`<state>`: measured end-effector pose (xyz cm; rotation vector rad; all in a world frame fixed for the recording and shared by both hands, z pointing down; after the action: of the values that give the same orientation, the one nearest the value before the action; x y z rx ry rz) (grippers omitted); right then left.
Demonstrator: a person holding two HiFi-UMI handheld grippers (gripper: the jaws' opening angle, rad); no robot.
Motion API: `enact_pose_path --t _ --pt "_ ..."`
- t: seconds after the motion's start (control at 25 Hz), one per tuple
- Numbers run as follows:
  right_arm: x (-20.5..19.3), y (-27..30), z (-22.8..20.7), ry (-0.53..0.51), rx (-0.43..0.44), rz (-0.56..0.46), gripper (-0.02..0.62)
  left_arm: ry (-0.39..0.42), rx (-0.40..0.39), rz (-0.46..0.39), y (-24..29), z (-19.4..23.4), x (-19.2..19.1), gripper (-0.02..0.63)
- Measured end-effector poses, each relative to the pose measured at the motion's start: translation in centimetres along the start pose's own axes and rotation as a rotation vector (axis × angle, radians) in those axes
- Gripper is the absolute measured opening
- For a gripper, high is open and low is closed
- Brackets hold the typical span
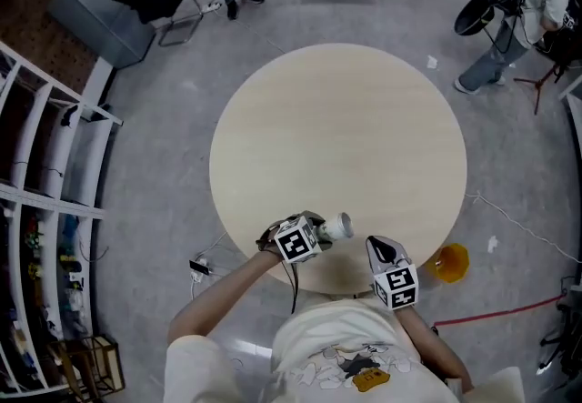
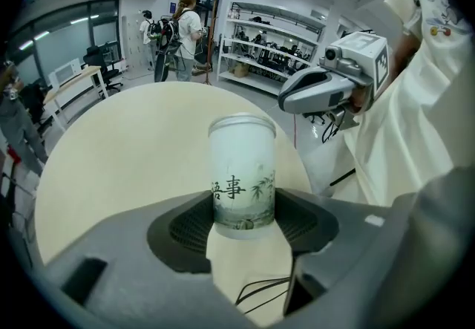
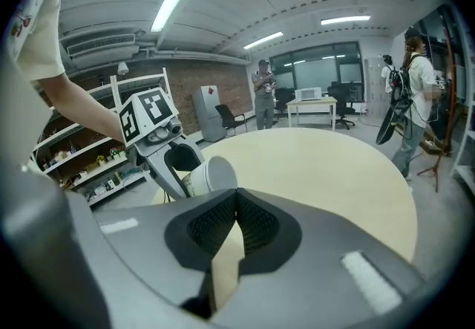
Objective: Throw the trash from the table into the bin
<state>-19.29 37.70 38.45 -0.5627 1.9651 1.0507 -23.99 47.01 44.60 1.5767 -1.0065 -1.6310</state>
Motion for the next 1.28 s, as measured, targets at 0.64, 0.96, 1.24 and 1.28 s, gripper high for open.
enact_pose_path --t 0.64,0.96,1.24,1.28 --pt "-4.7 -0.8 7.4 0.068 -0.156 -0.05 0.006 -0.165 -0.044 -0.062 -6.5 -7.6 -5.1 0.264" --pt "-3.1 -1.9 7.8 0.077 -0.231 -0.064 0.006 -0.128 -0.037 -0.116 -8.6 -7.8 -3.8 0.264" --pt "-5.3 -6.1 4.2 0.079 -0.28 -0.068 0.006 -0.122 -0.078 -0.117 -5.1 -10.8 0.4 0.264" --pt "-5.9 -6.9 3.7 0.094 -0.29 -0.074 0.006 -0.113 -0.086 -0.113 -4.6 -11.4 1.0 0.264"
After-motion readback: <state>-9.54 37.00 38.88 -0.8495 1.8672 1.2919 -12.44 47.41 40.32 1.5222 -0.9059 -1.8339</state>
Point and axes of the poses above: the fingertips, and each gripper's own axes: y forward along the fingers, z to its left, x out of its top, the point moved 1 cm from there along -y, backward along the fingers, and after that the axes turned 15 degrees about x, right-handed, at the moved point
